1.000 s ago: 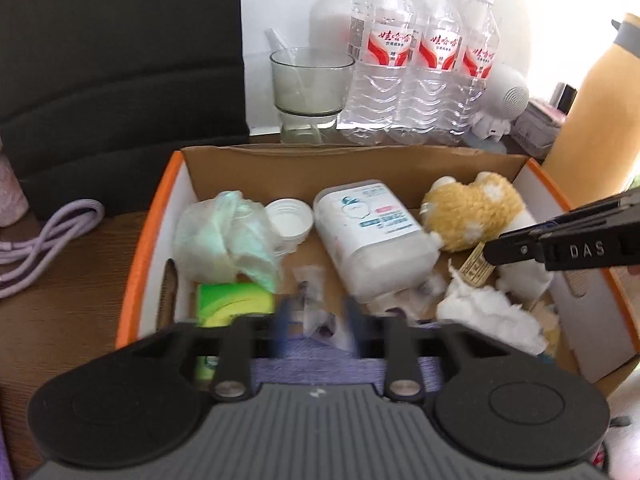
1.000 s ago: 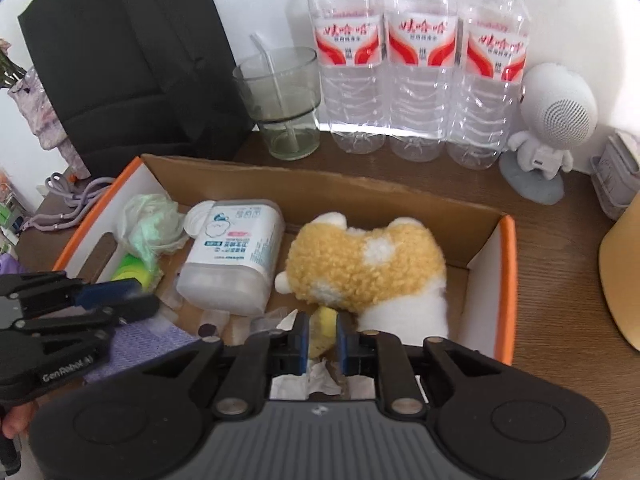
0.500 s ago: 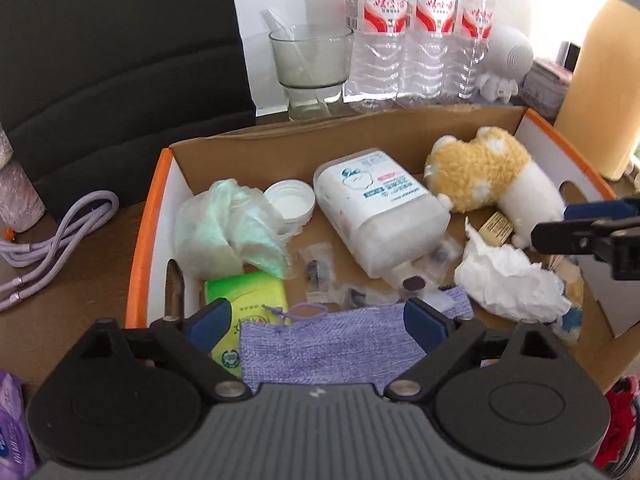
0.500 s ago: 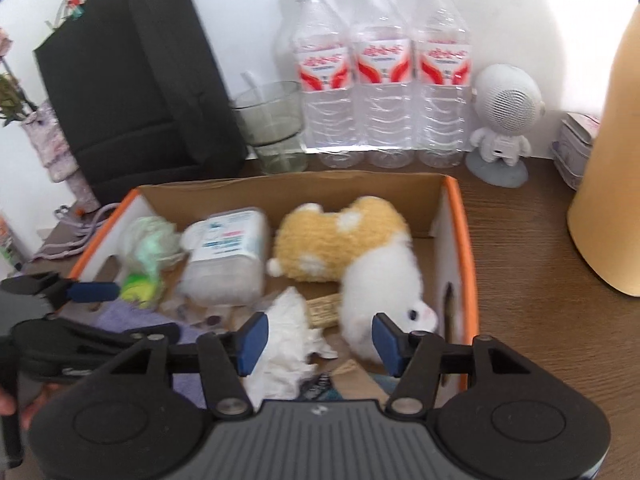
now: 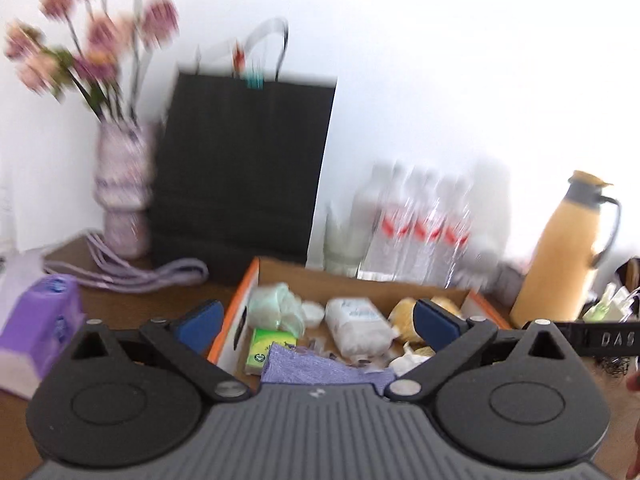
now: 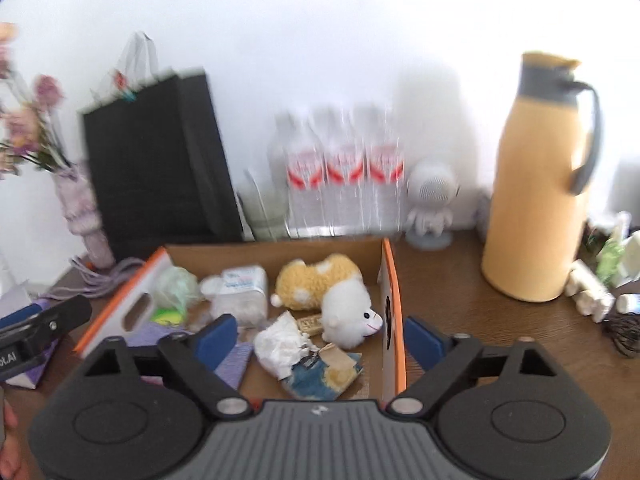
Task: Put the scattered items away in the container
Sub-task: 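Pull both tools back from the box toward the red rose, then grasp the red rose with the left tool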
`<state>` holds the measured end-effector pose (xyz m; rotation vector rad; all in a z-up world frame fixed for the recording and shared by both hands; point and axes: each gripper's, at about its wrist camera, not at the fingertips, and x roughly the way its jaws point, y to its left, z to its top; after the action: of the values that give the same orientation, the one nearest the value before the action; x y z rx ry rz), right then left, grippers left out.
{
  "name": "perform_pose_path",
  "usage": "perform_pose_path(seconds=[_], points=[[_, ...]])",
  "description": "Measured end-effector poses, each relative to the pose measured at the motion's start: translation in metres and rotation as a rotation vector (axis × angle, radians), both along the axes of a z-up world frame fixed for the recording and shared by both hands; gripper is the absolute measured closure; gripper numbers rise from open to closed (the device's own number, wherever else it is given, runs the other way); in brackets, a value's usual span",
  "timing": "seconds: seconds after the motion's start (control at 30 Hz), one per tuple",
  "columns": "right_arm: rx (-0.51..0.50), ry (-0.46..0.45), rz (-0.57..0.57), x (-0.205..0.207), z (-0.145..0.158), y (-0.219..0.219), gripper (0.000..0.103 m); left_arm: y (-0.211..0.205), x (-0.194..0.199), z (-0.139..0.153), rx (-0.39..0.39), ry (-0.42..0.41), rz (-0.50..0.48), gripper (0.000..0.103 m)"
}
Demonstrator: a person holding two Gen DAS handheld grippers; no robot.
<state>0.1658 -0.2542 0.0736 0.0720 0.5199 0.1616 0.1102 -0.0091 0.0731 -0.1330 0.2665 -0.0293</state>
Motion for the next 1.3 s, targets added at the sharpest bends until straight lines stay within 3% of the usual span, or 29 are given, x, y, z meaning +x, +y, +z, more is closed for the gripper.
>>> perform_pose_path(seconds=[0.07,0.13,0.33,0.4,0.47,0.53,0.6,0.67,0.7,0.73,0.83,0.97,1.1,1.23,1.3], points=[[-0.024,-0.043,-0.004,-0.036,-0.012,0.006,0.012,-0.005,-0.028,-0.014,0.022,-0.018,-0.011,0.000],[-0.016,-0.081,-0.039,-0.071,-0.030,0.007,0.012,-0.010,-0.043,-0.027,0.033,0.042,-0.062,0.000],[-0.068,-0.108,-0.093,-0.120,-0.067,0.002,0.016,-0.036,-0.034,-0.050,0.086,0.175,-0.219,0.000],[-0.084,-0.060,-0.103,-0.115,-0.072,-0.002,0.023,-0.054,-0.020,-0.051,0.102,0.178,-0.281,0.000],[-0.067,-0.015,-0.098,-0.111,-0.077,-0.008,0.041,-0.072,0.000,-0.054,0.106,0.215,-0.331,0.000],[-0.037,0.020,-0.104,-0.107,-0.081,-0.015,0.050,-0.090,0.021,-0.061,0.115,0.256,-0.394,0.000],[-0.024,0.033,-0.117,-0.105,-0.086,-0.018,0.051,-0.107,0.038,-0.069,0.150,0.288,-0.409,0.000],[-0.018,0.041,-0.115,-0.105,-0.089,-0.020,0.051,-0.117,0.045,-0.076,0.175,0.304,-0.423,0.014],[-0.017,0.041,-0.110,-0.105,-0.090,-0.020,0.051,-0.117,0.047,-0.078,0.167,0.317,-0.435,0.038],[-0.018,0.042,-0.105,-0.105,-0.090,-0.021,0.051,-0.114,0.047,-0.080,0.145,0.334,-0.439,0.060],[-0.031,0.035,-0.069,-0.105,-0.089,-0.018,0.054,-0.090,0.040,-0.077,0.039,0.331,-0.436,0.068],[-0.050,0.015,0.036,-0.106,-0.087,-0.002,0.066,-0.042,0.029,-0.069,-0.187,0.349,-0.418,0.070],[-0.055,-0.021,0.118,-0.111,-0.080,0.015,0.067,0.000,0.012,-0.066,-0.374,0.378,-0.419,0.070],[-0.047,-0.087,0.199,-0.122,-0.072,0.029,0.066,0.019,-0.005,-0.066,-0.421,0.375,-0.396,0.070],[-0.102,-0.104,0.278,-0.127,-0.070,0.043,0.066,0.023,-0.008,-0.069,-0.436,0.403,-0.420,0.070]])
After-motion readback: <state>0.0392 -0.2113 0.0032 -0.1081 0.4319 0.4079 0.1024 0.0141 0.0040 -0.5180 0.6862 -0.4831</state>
